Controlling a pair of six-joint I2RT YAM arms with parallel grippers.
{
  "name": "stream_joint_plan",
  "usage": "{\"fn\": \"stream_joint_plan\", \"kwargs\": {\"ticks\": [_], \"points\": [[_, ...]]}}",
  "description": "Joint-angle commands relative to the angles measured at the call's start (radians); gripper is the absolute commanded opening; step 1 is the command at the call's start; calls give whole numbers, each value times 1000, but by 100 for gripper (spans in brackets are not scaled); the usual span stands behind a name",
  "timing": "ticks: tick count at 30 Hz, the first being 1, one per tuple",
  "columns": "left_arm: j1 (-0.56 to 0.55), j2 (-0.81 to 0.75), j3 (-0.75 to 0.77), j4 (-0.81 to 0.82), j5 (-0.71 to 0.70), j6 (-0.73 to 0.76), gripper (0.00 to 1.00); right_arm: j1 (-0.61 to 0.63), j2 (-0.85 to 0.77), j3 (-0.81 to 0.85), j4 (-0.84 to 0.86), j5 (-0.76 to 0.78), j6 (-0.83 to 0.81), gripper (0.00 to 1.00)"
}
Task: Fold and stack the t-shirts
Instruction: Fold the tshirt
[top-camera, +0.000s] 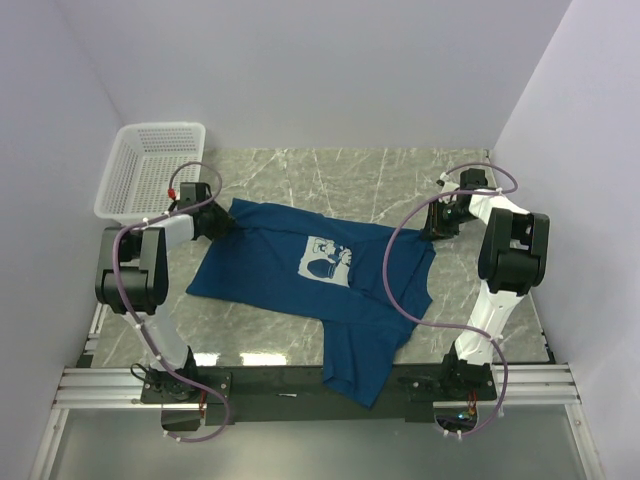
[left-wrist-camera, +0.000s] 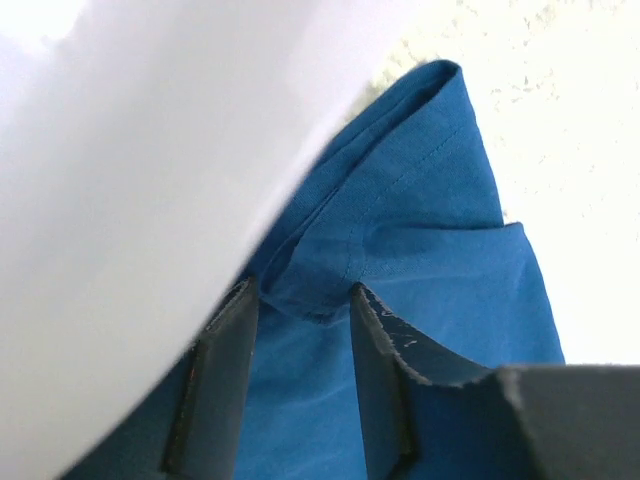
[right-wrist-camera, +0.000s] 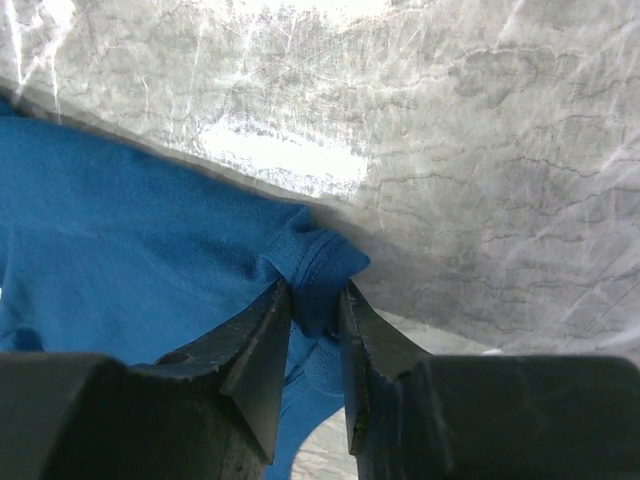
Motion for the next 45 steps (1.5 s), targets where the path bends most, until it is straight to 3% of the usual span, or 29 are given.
{"fn": "stream_joint_plan", "kwargs": {"ticks": [1,3,8,11,17,29,35,41,45], "points": [[2,14,52,10,-59,-3,47,-5,34,18,-27,-6,-12,33],[2,27,58,15,-57,0,44,-5,39,21,-29,-11,-13,29],[0,24,49,42,-57,0,24,-12,34,20,-30,-13,-21,18],[0,-18,13,52,-57,8,14,-23,28,24,-27,-2,-24,0],[0,-50,0,62,-102,60,1,-69,40,79,-49,3,-33,0],[0,24,78,33,-80,88,3,-98,100,205,-109,9,-76,0],[0,28,100,79,16,122,11,-95,173,332,-144,3,-90,0],[0,-68,59,157,131,148,31,-93,292,567,-221,10,-99,0],[0,-131,36,168,162,177,33,-86,359,694,-251,49,-108,0]]}}
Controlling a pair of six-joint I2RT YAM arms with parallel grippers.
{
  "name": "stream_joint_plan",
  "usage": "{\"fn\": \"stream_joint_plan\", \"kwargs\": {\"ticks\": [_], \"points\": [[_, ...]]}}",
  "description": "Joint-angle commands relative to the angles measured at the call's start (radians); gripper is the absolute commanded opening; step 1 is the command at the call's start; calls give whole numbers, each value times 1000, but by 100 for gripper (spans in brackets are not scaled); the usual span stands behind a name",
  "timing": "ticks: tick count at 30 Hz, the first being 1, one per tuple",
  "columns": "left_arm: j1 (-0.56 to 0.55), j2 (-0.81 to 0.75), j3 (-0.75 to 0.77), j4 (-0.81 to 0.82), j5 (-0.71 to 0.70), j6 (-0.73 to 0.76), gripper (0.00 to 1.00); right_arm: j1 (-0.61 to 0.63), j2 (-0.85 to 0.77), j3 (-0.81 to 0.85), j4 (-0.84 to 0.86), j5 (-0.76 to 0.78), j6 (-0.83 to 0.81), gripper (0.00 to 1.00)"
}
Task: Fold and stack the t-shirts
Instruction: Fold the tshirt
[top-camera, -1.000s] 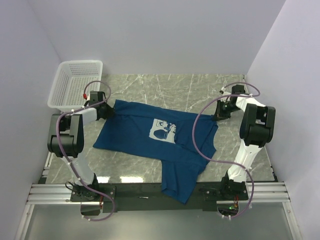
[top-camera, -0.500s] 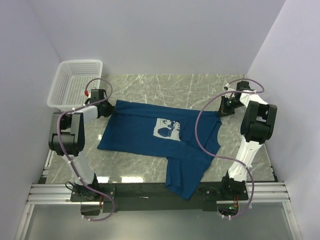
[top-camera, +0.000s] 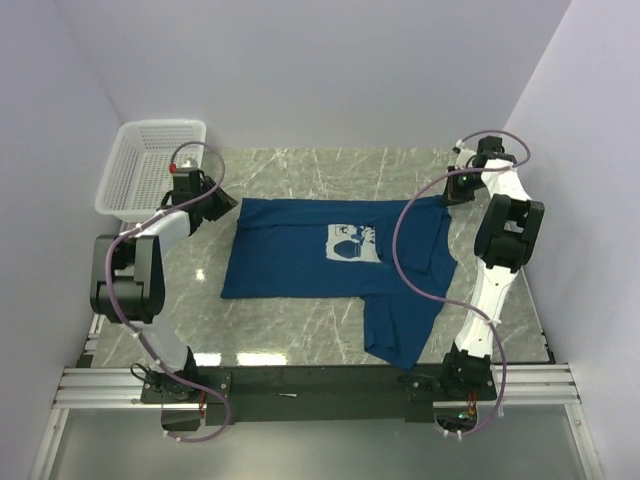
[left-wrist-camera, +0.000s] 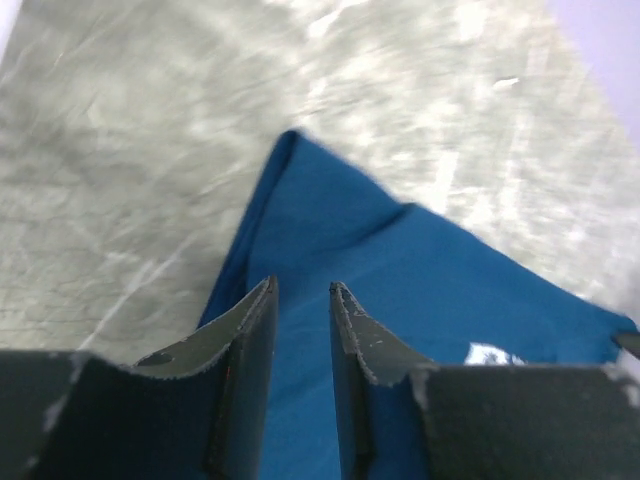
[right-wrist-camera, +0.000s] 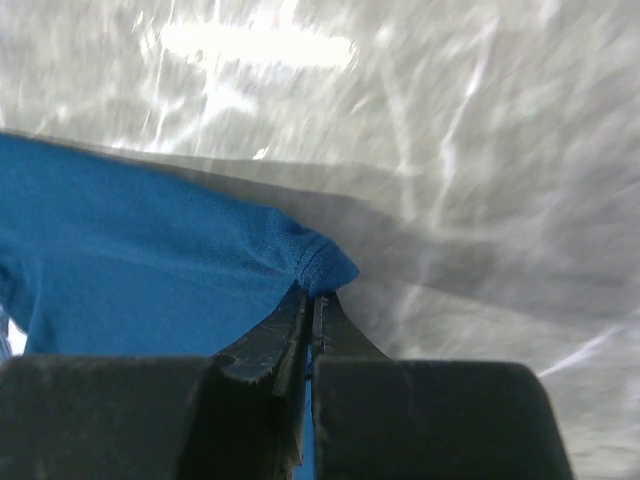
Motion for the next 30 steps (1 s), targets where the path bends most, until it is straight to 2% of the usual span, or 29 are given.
{"fn": "stream_joint_plan", "kwargs": {"ticks": [1,6,10,13,14,17,18,21,22,23,24,25,26,27,28,29,30], "points": [[4,-115,-10,77,59,48,33,-5,42,149,-37,60,-27,0],[4,-126,11,47,70,85,34,9,124,303,-12,219,-18,0],[4,-126,11,36,93,100,44,29,167,409,61,362,-12,4],[2,-182,-26,39,93,115,46,61,168,404,163,524,-9,31],[4,-205,-38,38,89,123,46,72,155,400,187,572,-9,52],[2,-302,-84,8,69,155,48,74,78,345,262,614,-14,69],[2,-334,-131,15,72,155,49,72,43,262,300,609,-23,71],[-8,-469,-263,25,88,137,55,74,-140,101,338,475,-96,76],[-11,-538,-298,25,116,128,55,78,-198,-42,338,412,-137,77],[-22,-575,-335,30,133,99,56,81,-328,-130,342,349,-241,77],[-30,-612,-410,31,141,79,56,90,-397,-304,326,161,-314,77],[-42,-677,-444,1,127,50,58,95,-466,-388,290,64,-401,77],[-72,-707,-472,-19,122,-17,60,98,-599,-472,245,-40,-608,77],[-94,-728,-525,-31,124,-51,60,103,-672,-630,147,-177,-707,77],[-120,-768,-550,-65,116,-84,59,106,-739,-707,84,-254,-827,77],[-178,-788,-599,-108,71,-160,58,104,-866,-781,19,-294,-1050,77],[-207,-808,-630,-111,53,-202,58,107,-922,-898,-110,-332,-1148,77]]}}
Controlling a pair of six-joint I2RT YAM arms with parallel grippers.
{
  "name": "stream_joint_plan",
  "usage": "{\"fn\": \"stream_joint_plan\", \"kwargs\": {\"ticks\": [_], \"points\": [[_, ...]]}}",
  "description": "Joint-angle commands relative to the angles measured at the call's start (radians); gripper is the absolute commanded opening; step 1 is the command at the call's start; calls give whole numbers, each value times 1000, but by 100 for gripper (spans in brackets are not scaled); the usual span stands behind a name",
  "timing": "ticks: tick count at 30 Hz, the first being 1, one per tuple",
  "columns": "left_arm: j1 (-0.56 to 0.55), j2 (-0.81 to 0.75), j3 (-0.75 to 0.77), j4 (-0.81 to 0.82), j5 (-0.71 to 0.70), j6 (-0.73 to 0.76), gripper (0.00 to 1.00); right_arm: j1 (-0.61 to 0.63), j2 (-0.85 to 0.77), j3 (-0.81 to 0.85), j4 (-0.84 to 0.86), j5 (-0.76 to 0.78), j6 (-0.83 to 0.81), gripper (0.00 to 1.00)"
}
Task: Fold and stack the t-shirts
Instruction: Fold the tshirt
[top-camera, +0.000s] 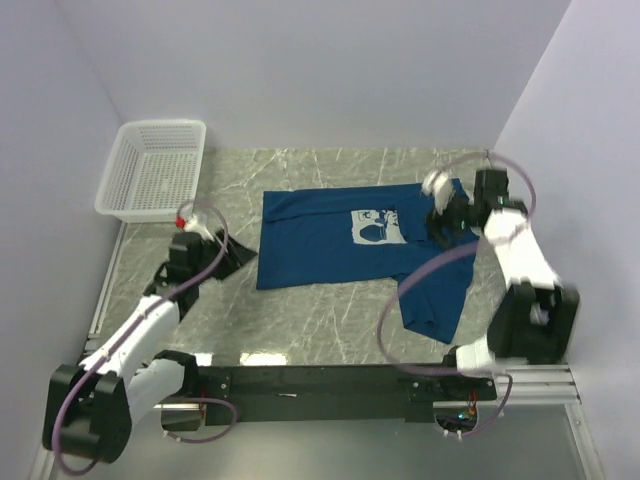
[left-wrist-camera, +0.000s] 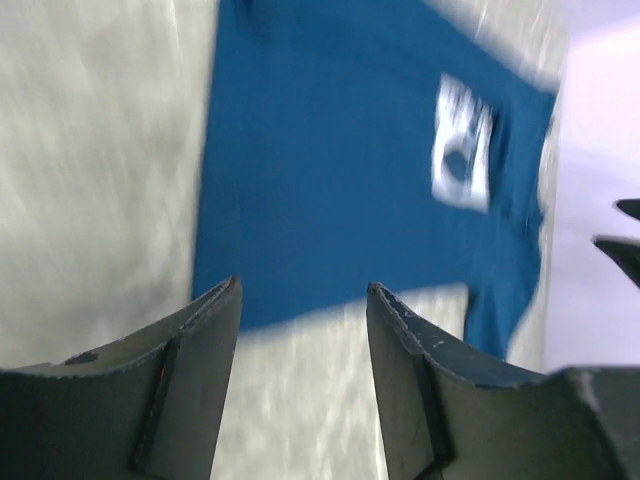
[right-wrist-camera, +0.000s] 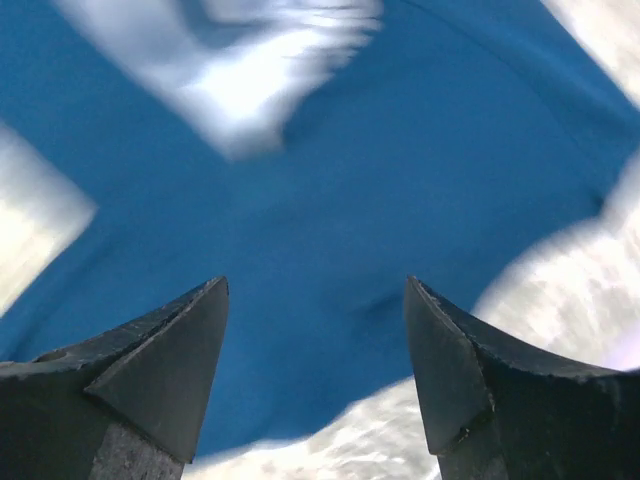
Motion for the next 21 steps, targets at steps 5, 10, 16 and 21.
{"fn": "stream_joint_plan", "kwargs": {"ticks": [5,10,16,21], "points": [[-187,-135,-217,-70,-160,-409,59,33,-439,-445,-421,-260,-689,75],[-202,-51,-237,27,-189,-484,59,36,-605,-603,-391,-102,-637,72],[-228,164,-189,48,-240,-544,57,33,-754,-659,-355,-8,-535,72],[-243,293,-139,42,-255,-560,50,32,-740,-646,-351,-48,-476,71]]}}
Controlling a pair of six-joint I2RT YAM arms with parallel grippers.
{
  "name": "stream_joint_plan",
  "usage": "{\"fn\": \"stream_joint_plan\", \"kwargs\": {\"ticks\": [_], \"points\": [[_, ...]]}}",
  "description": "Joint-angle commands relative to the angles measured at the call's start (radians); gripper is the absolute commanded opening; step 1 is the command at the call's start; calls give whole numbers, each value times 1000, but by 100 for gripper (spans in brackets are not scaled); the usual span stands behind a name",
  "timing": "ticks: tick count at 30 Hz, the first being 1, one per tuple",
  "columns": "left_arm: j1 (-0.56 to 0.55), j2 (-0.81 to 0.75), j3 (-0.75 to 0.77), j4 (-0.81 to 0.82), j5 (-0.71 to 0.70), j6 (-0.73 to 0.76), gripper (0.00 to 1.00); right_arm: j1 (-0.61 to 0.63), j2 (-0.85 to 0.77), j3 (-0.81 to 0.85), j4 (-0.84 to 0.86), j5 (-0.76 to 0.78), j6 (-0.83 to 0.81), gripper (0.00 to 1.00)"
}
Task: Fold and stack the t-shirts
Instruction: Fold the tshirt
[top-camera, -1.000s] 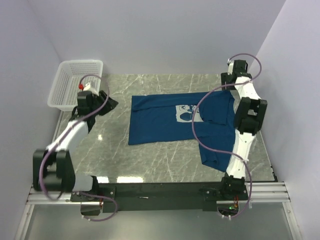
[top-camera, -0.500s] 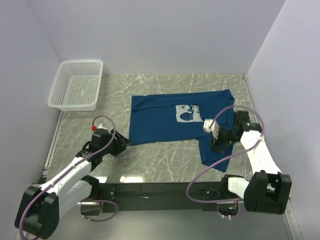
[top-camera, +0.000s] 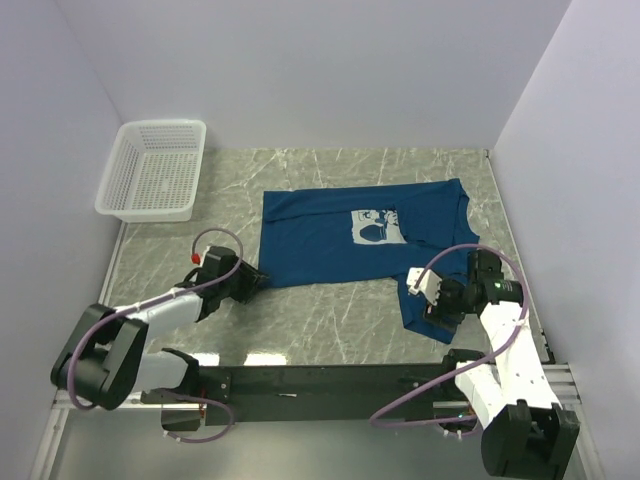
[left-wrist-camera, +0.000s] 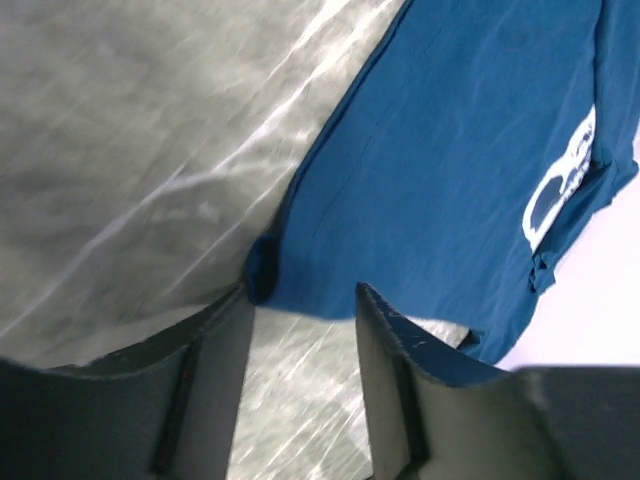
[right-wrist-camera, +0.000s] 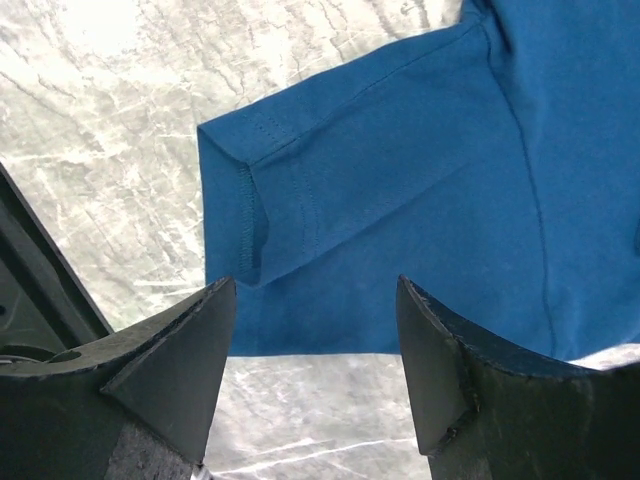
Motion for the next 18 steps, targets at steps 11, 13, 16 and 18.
{"fn": "stream_joint_plan", "kwargs": {"ticks": [11,13,16,18], "points": [[-11,-137,16,-102,-139,128,0,-53,60,104,-212,216,-368,69],[-11,-200,12,-115,-151,139,0,-62,106,118,-254,248,-412,68],[-11,-251,7,-129,-160,161,0,-65,143,88,-269,290,-438,66],[-11,-271,-2,-125,-157,165,0,-62,153,50,-262,294,-451,66]]}}
